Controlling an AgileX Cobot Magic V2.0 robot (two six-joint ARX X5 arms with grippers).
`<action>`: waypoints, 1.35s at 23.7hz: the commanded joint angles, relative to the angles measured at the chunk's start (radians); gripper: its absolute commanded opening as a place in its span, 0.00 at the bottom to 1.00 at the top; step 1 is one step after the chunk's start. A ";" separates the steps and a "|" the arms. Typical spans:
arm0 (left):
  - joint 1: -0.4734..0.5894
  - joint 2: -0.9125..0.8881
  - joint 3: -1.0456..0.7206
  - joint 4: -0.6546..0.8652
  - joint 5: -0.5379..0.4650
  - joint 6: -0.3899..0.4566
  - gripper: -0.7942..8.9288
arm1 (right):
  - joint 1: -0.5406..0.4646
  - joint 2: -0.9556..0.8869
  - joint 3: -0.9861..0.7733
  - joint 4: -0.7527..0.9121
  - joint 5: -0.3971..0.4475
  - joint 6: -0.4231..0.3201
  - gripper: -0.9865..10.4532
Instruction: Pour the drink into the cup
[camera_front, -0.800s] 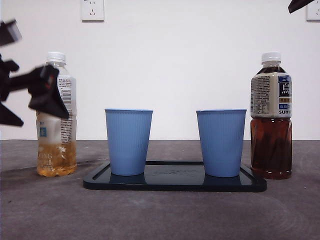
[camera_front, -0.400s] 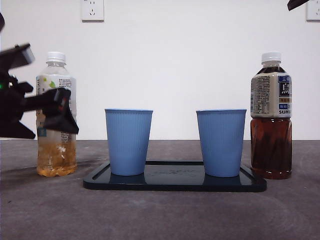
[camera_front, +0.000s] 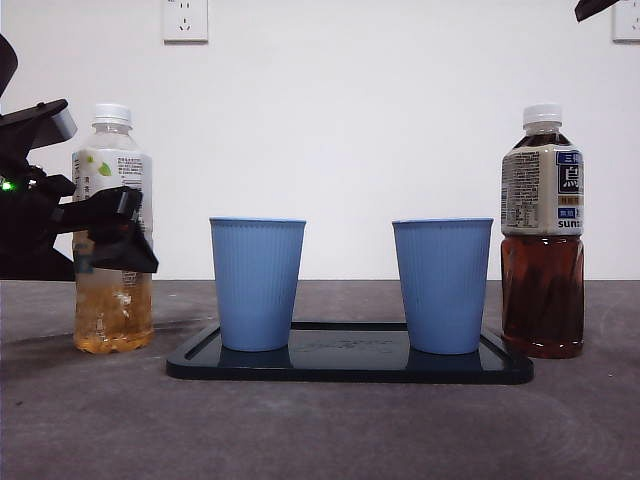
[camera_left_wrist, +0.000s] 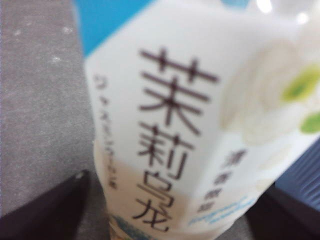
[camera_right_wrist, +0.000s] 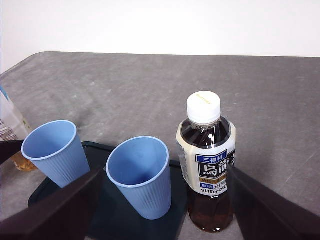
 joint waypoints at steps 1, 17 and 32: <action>-0.005 0.017 0.001 0.009 -0.005 0.015 0.42 | 0.005 0.004 0.009 0.011 0.000 -0.015 0.43; -0.005 -0.092 0.006 -0.037 -0.005 0.060 0.36 | 0.005 0.004 0.009 0.010 0.000 -0.031 0.43; -0.006 -0.286 0.299 -0.739 -0.083 0.381 0.36 | 0.005 0.004 0.009 0.006 -0.003 -0.030 0.43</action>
